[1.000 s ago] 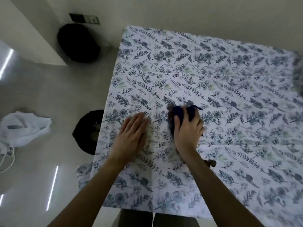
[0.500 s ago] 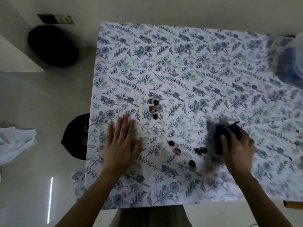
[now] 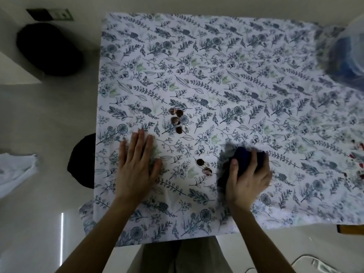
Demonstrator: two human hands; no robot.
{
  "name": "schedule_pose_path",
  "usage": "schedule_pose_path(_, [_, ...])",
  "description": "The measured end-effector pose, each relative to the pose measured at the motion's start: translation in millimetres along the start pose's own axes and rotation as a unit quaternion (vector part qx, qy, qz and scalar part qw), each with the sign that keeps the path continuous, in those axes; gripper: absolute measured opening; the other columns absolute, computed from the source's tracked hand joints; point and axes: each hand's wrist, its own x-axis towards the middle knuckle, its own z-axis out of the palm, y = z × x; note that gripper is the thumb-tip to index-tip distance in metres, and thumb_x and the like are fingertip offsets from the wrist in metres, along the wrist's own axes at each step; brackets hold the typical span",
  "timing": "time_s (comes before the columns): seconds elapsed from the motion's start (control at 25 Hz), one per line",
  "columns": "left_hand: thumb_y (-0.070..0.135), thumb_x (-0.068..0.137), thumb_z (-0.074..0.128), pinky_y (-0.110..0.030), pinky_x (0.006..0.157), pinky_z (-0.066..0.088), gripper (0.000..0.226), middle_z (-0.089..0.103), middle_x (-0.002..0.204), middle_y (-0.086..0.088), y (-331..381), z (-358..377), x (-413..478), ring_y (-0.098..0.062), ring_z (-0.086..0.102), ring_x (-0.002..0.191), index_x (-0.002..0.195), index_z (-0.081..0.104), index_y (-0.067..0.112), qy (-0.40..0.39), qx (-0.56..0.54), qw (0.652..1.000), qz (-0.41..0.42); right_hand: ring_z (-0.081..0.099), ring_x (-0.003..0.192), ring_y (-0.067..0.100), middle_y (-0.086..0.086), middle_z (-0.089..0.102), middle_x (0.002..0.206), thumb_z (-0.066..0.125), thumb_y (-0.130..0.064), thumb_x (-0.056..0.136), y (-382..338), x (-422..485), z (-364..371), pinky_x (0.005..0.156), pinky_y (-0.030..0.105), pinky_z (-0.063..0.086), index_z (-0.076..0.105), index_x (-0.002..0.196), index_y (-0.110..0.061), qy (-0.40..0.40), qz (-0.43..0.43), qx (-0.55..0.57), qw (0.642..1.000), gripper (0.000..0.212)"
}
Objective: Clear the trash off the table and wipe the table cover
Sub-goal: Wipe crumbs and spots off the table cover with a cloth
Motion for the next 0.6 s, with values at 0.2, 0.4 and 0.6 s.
schedule_pose_path(0.2, [0.045,0.100,0.024,-0.049,0.122,0.008,0.062,0.004,0.163,-0.004,-2.1,1.7,-3.1,-0.019,-0.005,0.151,0.153,0.010,0.017,0.017,-0.015,1.000,-0.005,0.025,0.137,0.040,0.024,0.026,0.151,0.033,-0.056,0.093,-74.0,16.4,32.9,0.115,0.055,0.017,0.039,0.141,-0.014,-0.053,-0.040,0.022,0.998,0.064])
schedule_pose_path(0.4, [0.044,0.100,0.026,-0.049,0.121,0.011,0.060,0.004,0.163,-0.004,-6.4,3.3,-1.4,-0.020,-0.001,0.151,0.152,0.013,0.017,0.009,-0.017,1.000,0.009,0.028,0.133,0.043,0.025,0.029,0.148,0.036,-0.043,0.098,-132.1,43.7,48.6,0.110,0.053,0.024,0.044,0.138,-0.013,-0.132,-0.146,0.028,0.980,0.051])
schedule_pose_path(0.6, [0.045,0.100,0.027,-0.048,0.121,0.008,0.061,0.003,0.163,-0.004,-7.7,2.3,-4.1,-0.019,-0.002,0.151,0.153,0.011,0.017,0.009,-0.016,1.000,0.016,0.030,0.129,0.040,0.022,0.035,0.142,0.038,-0.035,0.100,-91.8,67.0,9.7,0.106,0.052,0.032,0.045,0.137,-0.011,-0.155,-0.224,0.053,0.961,0.045])
